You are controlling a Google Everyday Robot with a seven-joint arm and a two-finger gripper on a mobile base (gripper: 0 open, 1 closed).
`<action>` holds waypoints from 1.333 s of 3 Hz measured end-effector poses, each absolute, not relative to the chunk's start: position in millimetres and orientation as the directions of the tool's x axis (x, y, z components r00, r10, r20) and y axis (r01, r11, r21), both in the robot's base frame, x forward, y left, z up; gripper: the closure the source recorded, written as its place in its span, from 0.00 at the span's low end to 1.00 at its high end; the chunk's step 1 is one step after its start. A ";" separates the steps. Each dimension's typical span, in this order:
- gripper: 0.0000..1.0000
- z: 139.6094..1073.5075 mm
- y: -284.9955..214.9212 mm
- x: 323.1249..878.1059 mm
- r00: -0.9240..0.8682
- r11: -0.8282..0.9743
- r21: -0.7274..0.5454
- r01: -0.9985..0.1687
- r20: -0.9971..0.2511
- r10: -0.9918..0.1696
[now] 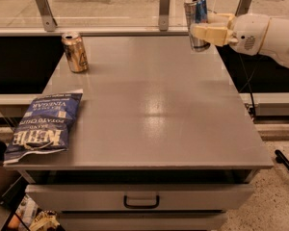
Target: Place redbull can upright
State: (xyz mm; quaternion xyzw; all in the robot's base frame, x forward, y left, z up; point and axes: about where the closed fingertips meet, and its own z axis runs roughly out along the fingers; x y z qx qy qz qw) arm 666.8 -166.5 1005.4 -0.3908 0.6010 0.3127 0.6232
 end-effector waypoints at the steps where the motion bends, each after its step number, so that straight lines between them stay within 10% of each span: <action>1: 1.00 998.4 -165.7 671.0 0.134 0.510 -0.138 -0.849 -0.990 -0.043; 4: 1.00 971.3 -172.6 690.6 0.153 0.523 -0.153 -0.839 -0.987 -0.043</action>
Offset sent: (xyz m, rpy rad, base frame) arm 0.0173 -0.0088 -0.0246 0.0874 -0.1208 -0.0280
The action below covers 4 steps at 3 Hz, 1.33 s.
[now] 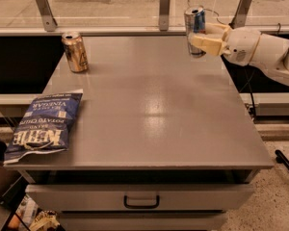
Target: Place redbull can upright
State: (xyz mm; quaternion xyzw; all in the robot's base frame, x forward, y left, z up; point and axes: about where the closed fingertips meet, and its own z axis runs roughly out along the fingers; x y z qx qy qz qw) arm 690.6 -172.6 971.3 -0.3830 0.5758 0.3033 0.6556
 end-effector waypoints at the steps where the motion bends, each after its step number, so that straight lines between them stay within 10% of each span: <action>1: 1.00 956.3 -170.6 700.1 0.127 0.517 -0.126 -0.847 -0.991 -0.035; 4: 1.00 930.7 -162.5 711.5 0.085 0.505 -0.051 -0.861 -0.995 0.045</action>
Offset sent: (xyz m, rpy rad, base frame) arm 0.0229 0.0029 -0.0407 0.0405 0.0725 0.0220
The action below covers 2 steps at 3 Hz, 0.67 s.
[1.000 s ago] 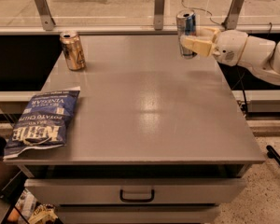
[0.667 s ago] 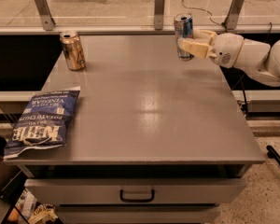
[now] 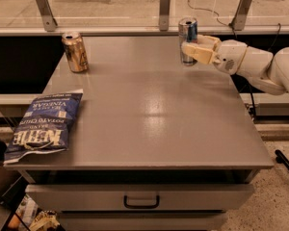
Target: Place redbull can upright
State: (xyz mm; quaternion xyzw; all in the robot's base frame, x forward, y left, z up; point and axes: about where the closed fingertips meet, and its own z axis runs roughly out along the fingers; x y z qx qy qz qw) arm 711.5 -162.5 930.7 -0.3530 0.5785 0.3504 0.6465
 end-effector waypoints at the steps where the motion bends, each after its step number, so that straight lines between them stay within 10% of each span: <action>1: 1.00 925.5 -161.4 713.5 0.082 0.505 -0.034 -0.862 -0.994 0.073; 2: 1.00 921.9 -159.8 715.3 0.083 0.506 -0.026 -0.862 -0.993 0.089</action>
Offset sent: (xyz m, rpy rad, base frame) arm 0.0056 -0.0034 -0.0142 0.0640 0.0028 -0.0102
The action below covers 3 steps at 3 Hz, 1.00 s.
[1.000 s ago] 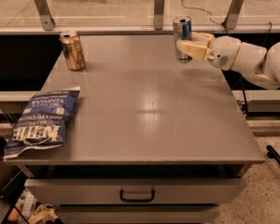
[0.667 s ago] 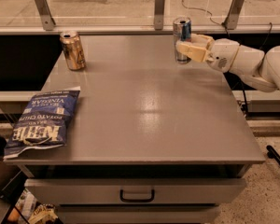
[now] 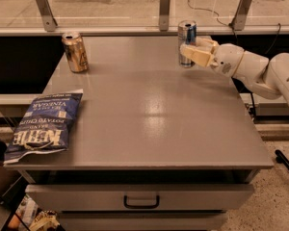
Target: Place redbull can upright
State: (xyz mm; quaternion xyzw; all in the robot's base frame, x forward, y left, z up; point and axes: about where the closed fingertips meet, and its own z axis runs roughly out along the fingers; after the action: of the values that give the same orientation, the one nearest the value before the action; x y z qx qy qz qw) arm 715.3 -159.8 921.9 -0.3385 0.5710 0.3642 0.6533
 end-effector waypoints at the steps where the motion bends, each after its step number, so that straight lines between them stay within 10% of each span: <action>1: 1.00 920.1 -161.1 716.3 0.084 0.510 -0.025 -0.860 -0.992 0.094; 3: 1.00 913.6 -165.7 719.9 0.090 0.523 -0.024 -0.852 -0.991 0.101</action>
Offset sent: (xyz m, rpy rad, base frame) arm 0.0054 -0.0171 -0.0117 0.0137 -0.0047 -0.0390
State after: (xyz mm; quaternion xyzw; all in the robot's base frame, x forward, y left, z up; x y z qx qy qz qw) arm 719.9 -165.7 913.6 -0.3294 0.5700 0.3607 0.6607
